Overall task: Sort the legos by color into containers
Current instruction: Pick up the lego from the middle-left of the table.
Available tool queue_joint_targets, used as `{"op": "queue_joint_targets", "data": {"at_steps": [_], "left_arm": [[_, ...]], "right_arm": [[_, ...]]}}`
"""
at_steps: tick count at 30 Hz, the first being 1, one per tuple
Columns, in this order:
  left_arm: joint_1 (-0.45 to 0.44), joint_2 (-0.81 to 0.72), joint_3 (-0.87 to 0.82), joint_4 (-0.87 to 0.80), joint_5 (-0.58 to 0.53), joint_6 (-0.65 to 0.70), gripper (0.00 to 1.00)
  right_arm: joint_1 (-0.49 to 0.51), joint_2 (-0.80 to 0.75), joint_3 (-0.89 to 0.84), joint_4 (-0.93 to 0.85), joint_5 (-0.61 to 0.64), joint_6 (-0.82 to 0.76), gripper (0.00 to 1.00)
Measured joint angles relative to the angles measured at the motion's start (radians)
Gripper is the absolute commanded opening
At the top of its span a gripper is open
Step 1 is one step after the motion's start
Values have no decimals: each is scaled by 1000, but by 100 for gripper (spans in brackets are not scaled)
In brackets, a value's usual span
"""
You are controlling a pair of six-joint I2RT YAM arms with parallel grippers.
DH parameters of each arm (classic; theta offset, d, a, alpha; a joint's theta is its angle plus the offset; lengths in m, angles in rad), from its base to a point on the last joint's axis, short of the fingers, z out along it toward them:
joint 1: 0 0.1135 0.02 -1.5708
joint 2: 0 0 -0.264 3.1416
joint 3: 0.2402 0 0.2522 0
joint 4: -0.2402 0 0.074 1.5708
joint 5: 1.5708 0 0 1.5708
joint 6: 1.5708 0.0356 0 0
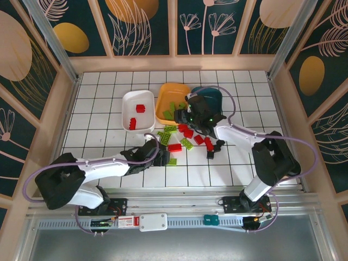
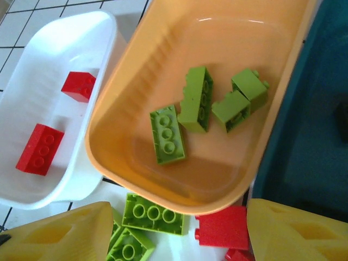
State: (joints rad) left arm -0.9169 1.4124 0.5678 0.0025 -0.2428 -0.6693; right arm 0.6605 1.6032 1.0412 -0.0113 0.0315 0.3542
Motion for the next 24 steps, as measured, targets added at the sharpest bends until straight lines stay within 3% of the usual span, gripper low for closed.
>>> {"op": "queue_joint_targets", "data": {"at_steps": [9, 19, 24], "left_arm": [[0, 132, 48, 21, -18, 26, 65], [0, 146, 57, 25, -27, 29, 38], [0, 114, 44, 24, -5, 13, 31]], "right_arm": [[5, -93, -58, 10, 1, 0, 67], [9, -131, -77, 15, 6, 0, 67], [9, -147, -95, 15, 29, 0, 67]]}}
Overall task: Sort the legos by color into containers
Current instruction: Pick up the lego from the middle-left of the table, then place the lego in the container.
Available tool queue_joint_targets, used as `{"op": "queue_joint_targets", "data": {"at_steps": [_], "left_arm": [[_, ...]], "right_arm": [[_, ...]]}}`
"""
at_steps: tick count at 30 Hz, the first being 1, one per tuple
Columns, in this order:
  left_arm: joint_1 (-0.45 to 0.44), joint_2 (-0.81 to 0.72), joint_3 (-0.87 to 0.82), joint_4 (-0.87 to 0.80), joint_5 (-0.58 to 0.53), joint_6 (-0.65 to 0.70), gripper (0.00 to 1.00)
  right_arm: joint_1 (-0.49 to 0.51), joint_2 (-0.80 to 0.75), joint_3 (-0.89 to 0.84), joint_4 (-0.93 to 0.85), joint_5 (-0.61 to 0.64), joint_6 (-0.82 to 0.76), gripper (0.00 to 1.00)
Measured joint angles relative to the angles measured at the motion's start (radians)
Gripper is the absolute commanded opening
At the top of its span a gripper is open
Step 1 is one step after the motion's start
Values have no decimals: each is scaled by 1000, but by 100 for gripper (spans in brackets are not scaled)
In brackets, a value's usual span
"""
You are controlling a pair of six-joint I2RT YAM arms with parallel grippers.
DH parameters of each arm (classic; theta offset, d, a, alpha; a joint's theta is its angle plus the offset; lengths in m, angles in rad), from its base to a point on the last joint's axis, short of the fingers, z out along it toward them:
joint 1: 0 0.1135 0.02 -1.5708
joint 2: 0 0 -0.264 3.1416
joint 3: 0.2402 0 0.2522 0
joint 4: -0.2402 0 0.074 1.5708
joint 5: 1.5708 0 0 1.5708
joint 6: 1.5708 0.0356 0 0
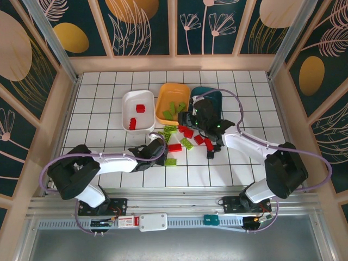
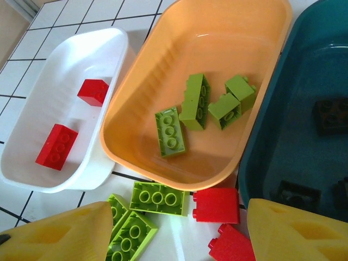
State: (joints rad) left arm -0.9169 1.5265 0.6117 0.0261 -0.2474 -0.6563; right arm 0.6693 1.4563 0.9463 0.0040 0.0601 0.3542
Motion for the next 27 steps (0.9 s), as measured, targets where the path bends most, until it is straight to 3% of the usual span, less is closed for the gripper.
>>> {"op": "queue_joint_targets", "data": {"at_steps": [7, 11, 19, 27], "left_arm": [[0, -193, 2, -54, 43, -9, 29], [0, -178, 144, -85, 61, 13, 28], [55, 202, 637, -36, 137, 87, 21], [110, 615, 1075, -111, 191, 117, 24]], "right_arm": [[0, -85, -63, 0, 33, 3, 67], [-3, -187, -148, -1, 62, 27, 67], [-13, -401, -278, -69, 133, 83, 67], [-16, -578, -374, -187, 180, 148, 67]]}}
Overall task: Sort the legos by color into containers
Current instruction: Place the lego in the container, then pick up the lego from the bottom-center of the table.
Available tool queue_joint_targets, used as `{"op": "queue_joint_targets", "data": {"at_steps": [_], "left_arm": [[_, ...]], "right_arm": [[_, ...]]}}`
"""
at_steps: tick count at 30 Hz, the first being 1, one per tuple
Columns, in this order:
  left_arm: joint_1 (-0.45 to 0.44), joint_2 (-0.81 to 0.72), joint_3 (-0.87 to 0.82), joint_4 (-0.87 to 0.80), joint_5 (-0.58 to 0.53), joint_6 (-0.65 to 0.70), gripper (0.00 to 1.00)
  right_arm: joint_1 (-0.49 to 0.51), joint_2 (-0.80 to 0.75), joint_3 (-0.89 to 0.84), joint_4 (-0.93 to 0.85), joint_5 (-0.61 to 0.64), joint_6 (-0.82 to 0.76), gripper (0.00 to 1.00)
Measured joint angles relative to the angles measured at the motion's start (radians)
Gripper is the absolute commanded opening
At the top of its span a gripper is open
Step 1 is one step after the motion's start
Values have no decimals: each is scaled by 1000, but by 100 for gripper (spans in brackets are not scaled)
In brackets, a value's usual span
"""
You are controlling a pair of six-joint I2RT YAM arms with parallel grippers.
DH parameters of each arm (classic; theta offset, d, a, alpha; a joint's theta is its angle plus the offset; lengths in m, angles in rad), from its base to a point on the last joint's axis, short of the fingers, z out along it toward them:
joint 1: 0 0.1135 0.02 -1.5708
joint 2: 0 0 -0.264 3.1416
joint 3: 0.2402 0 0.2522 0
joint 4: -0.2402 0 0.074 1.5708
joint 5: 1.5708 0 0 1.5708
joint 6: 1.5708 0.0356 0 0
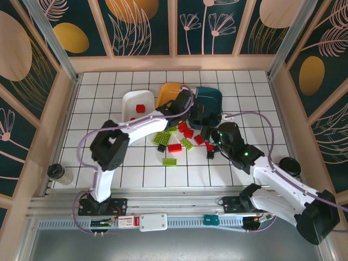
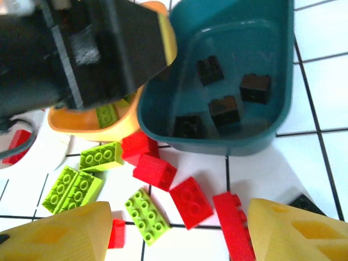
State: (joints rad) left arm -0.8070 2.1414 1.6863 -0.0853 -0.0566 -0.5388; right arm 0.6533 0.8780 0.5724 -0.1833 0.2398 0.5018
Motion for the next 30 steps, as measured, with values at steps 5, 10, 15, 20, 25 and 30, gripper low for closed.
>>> {"op": "queue_joint_targets", "data": {"at_steps": [5, 10, 15, 20, 25, 30], "left_arm": [[0, 146, 185, -67, 24, 1, 37], [0, 204, 279, -112, 43, -5, 56], [0, 197, 289, -119, 61, -11, 82], [0, 21, 52, -52, 89, -27, 98], [0, -293, -285, 89, 105, -57, 99], [0, -588, -600, 228, 89, -93, 99]], "right_arm": [[-1, -35, -37, -55, -3, 24, 68], [-1, -29, -58, -73, -14, 36, 68], [-1, -22, -81, -86, -34, 65, 68], [8, 16, -116, -98, -43, 114, 68], [67, 53, -166, -107, -50, 161, 69], [109, 115, -180, -90, -54, 179, 69]]}}
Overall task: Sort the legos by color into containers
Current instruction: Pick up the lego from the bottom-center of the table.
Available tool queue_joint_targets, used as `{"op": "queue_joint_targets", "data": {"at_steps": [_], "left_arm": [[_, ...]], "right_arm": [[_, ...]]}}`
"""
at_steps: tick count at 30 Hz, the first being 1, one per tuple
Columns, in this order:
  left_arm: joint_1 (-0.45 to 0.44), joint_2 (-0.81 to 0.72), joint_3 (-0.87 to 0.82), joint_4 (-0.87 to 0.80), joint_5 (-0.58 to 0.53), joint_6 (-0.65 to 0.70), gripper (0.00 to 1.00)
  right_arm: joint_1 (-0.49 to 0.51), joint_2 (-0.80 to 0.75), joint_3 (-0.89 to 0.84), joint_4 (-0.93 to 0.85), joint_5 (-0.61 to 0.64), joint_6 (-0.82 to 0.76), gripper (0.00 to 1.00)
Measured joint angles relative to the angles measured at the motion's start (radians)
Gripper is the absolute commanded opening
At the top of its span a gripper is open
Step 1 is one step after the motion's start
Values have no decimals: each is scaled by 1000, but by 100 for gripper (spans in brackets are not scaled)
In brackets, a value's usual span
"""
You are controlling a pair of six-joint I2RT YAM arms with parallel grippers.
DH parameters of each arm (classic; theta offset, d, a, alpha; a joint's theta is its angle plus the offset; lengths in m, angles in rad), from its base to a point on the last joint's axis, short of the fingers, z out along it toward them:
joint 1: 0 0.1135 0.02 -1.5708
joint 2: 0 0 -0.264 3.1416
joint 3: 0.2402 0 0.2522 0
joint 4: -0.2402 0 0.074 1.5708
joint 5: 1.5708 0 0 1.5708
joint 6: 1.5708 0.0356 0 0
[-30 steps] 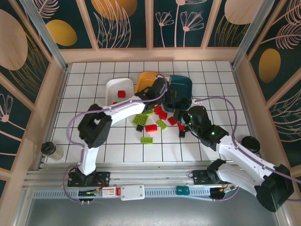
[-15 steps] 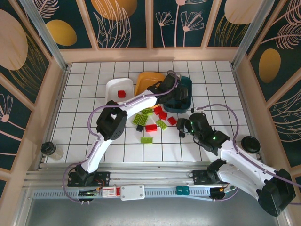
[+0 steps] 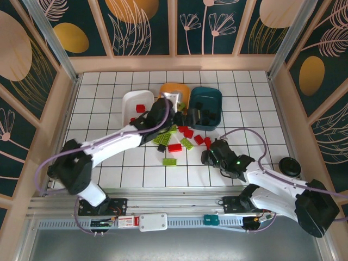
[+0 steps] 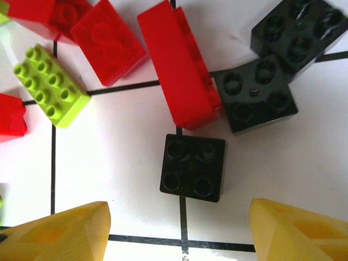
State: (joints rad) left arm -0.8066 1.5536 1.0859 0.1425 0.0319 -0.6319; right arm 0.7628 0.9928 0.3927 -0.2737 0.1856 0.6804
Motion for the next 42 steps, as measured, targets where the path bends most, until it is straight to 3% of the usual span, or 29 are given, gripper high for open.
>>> {"op": "queue_joint_targets", "data": {"at_steps": [8, 14, 17, 22, 25, 30, 35, 38, 42], "left_arm": [[0, -207, -360, 52, -73, -35, 99], [0, -304, -512, 50, -108, -70, 99], [0, -352, -562, 49, -129, -83, 99], [0, -401, -594, 47, -154, -92, 99], [0, -408, -594, 47, -169, -93, 99], [0, -416, -597, 34, -196, -95, 99], [0, -428, -601, 22, -219, -95, 99], [0, -428, -602, 10, -226, -95, 99], [0, -431, -602, 2, -227, -95, 99]], "right_arm": [[-26, 109, 0, 64, 27, 6, 62], [-44, 189, 10, 102, 32, -18, 56], [-50, 221, 29, 98, 42, -26, 48], [-53, 238, 42, 91, 55, -53, 30], [-55, 235, 46, 103, 29, -73, 24], [-32, 159, 62, 89, -61, -112, 21], [-23, 105, 208, 63, -110, -169, 21], [-52, 152, 340, 69, -116, -216, 21], [-134, 332, 510, 112, -127, -274, 21]]}}
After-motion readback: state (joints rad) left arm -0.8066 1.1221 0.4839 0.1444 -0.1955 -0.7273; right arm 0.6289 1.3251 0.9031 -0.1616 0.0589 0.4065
